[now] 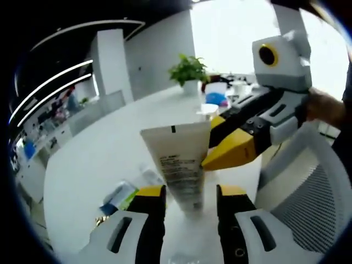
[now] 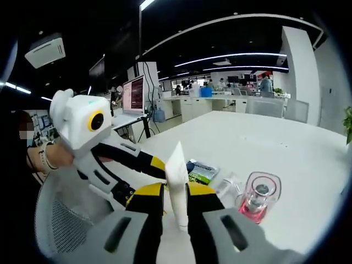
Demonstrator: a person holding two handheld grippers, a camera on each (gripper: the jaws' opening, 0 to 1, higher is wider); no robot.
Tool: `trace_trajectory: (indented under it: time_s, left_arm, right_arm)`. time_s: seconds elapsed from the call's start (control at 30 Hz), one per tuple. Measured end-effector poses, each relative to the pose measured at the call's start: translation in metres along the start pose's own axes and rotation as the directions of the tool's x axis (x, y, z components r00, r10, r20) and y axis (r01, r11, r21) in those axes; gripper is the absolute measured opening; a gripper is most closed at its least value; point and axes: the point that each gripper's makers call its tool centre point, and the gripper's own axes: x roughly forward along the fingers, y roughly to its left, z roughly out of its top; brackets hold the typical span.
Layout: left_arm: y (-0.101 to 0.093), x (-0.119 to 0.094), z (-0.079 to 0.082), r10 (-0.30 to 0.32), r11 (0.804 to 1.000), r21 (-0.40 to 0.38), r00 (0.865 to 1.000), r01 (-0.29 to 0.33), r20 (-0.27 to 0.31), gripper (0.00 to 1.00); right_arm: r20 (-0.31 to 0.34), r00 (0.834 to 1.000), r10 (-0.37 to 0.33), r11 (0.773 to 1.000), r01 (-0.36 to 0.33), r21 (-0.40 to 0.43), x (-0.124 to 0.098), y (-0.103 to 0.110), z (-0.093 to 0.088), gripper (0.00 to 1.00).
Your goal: Arrange the skincare products in the storage area until every visible bottle or jar stands upright without overlapping.
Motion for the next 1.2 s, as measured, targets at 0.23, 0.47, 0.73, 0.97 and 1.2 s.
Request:
trace_trajectory:
  time_s: [0.23,0.47,0.73,0.97,1.2]
  left_arm:
    - [-0.001,0.004,-0.006,-0.003,1.0,0.015,1.0,0.004,-0.03,0.32]
    - [0.0,0.008,-0.002,-0.007,1.0,0.02,1.0,0.007,-0.026,0.3]
    - [-0.003,0.016,0.003,-0.024,0.999,0.025,1.0,0.024,-0.019,0.27]
    - [-0.003,0.016,0.002,-0.037,0.999,0.034,0.999,0.038,-0.022,0.16]
    - [-0.002,0.016,0.0,-0.065,0.998,0.026,0.998,0.065,-0.021,0.16]
  right_arm:
    - [0.002,1.0,0.005,1.0,-0.005,0.009,0.0,0.002,0.0,0.15]
    - [-0.002,1.0,0.028,0.999,-0.028,0.018,0.0,0.008,0.001,0.15]
    - [-0.01,0.999,0.053,0.998,-0.053,0.028,0.002,0.014,0.0,0.15]
    - [-0.009,0.998,0.066,0.997,-0.066,0.041,0.001,0.016,-0.002,0.12]
    - [-0.011,0.999,0.045,0.998,-0.045,0.052,-0.009,0.006,-0.003,0.13]
